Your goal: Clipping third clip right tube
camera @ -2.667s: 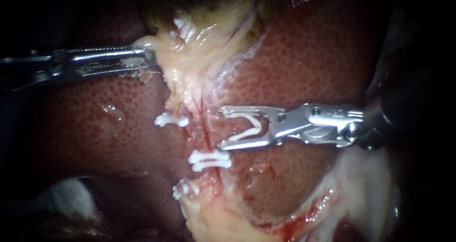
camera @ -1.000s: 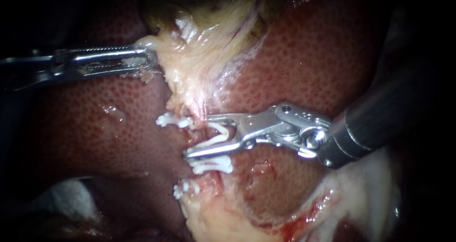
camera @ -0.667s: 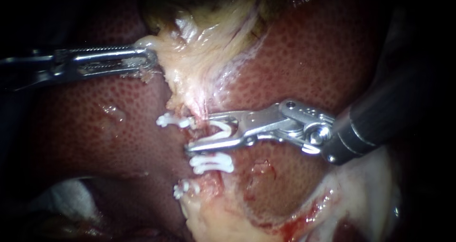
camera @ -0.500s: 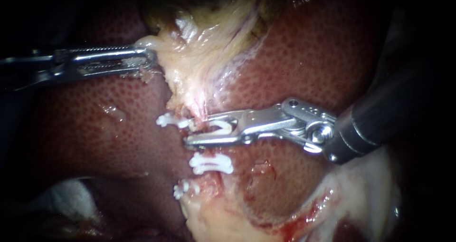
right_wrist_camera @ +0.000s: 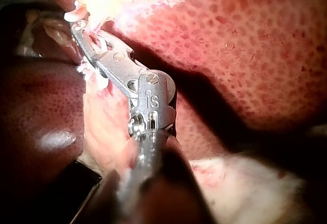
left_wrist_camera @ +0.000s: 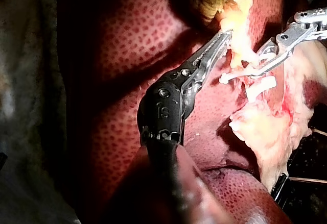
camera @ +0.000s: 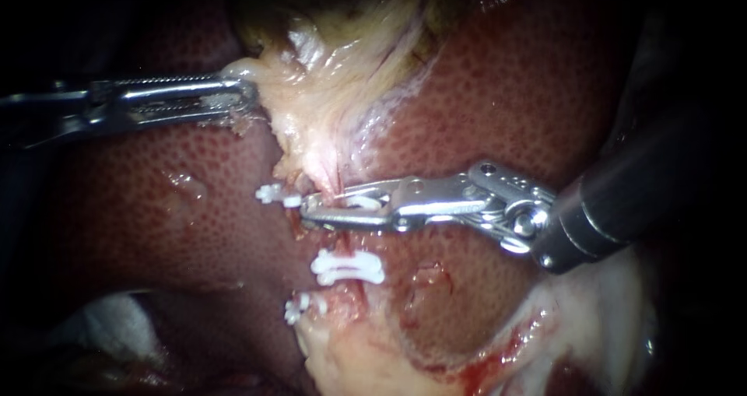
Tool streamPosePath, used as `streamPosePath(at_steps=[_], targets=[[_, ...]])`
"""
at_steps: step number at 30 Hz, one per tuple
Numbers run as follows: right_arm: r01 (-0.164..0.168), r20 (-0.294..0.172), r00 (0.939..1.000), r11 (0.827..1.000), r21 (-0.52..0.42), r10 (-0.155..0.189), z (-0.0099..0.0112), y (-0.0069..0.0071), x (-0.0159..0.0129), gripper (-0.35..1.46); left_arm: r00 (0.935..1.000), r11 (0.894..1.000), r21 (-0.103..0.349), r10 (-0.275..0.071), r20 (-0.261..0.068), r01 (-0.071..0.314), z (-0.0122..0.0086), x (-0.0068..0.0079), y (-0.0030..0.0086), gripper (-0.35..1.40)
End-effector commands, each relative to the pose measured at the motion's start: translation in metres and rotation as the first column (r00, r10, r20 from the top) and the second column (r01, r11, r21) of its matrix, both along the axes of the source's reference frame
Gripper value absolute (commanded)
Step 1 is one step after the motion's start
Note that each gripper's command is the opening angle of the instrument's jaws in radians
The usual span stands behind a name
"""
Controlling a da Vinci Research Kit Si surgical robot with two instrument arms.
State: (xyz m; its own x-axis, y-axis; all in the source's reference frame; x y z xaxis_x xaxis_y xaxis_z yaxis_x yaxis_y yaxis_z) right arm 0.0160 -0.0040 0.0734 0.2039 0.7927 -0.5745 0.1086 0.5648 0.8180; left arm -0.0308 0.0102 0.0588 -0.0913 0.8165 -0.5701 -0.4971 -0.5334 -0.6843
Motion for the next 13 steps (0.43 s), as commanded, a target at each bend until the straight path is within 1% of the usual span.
streamPosePath(at_steps=[1, 13], targets=[[0.001, -0.001, 1.0, 1.0, 0.0, -0.001, 0.0001, 0.0, 0.0, -0.35, 1.0, 1.0, 0.0, 0.0, 0.0, 0.0, 0.0, 0.0, 0.0, -0.35], [0.001, -0.001, 1.0, 1.0, -0.002, -0.001, 0.0002, -0.0002, 0.0, -0.35, 1.0, 1.0, 0.0, 0.0, 0.0, 0.0, 0.0003, 0.0, 0.0002, -0.35]])
